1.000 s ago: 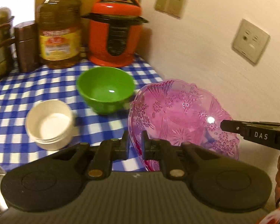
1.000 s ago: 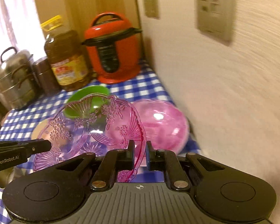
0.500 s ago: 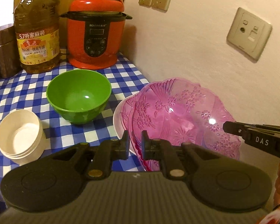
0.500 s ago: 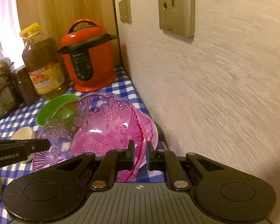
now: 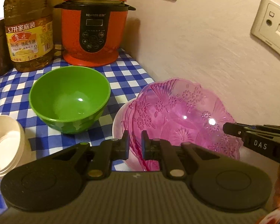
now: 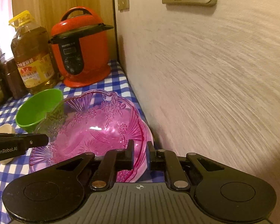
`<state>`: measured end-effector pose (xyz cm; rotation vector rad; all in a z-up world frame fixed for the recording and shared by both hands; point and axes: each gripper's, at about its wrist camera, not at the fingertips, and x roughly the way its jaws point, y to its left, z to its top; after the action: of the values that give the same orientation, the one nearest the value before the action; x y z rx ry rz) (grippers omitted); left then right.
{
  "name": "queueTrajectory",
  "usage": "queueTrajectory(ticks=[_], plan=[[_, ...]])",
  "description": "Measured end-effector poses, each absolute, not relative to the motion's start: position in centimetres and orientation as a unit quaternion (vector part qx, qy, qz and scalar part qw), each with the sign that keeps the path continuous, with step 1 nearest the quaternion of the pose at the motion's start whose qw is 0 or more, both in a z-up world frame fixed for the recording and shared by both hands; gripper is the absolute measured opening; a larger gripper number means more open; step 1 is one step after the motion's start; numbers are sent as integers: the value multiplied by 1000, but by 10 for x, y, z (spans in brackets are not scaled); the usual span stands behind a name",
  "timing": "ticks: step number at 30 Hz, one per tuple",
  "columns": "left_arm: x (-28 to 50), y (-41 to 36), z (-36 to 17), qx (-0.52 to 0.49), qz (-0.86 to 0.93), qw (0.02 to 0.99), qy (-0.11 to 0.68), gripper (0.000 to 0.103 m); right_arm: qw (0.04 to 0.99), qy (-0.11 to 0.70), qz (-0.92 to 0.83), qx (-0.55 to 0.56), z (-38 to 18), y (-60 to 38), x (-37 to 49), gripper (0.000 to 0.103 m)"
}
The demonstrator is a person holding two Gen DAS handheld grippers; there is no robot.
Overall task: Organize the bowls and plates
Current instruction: 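Lower the small pink dish into the pink bowl and open both grippers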
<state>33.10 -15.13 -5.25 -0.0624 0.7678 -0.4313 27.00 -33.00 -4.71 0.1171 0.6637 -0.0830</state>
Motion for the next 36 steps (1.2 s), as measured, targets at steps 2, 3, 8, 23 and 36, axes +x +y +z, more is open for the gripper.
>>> queueTrajectory(ticks=[2, 3, 8, 23, 36], plan=[[334, -153, -56, -30, -207, 906, 369, 11, 943, 326, -44, 57, -50, -331, 275, 12], [336, -154, -58, -31, -206, 906, 369, 11, 942, 326, -45, 57, -52, -331, 277, 12], [347, -154, -70, -41, -205, 907, 366, 11, 943, 327, -47, 54, -60, -331, 289, 12], [362, -153, -82, -38, -207, 910, 358, 11, 944, 326, -53, 29, -74, -325, 304, 14], [366, -155, -84, -33, -214, 907, 361, 11, 942, 329, -63, 15, -77, -320, 304, 15]])
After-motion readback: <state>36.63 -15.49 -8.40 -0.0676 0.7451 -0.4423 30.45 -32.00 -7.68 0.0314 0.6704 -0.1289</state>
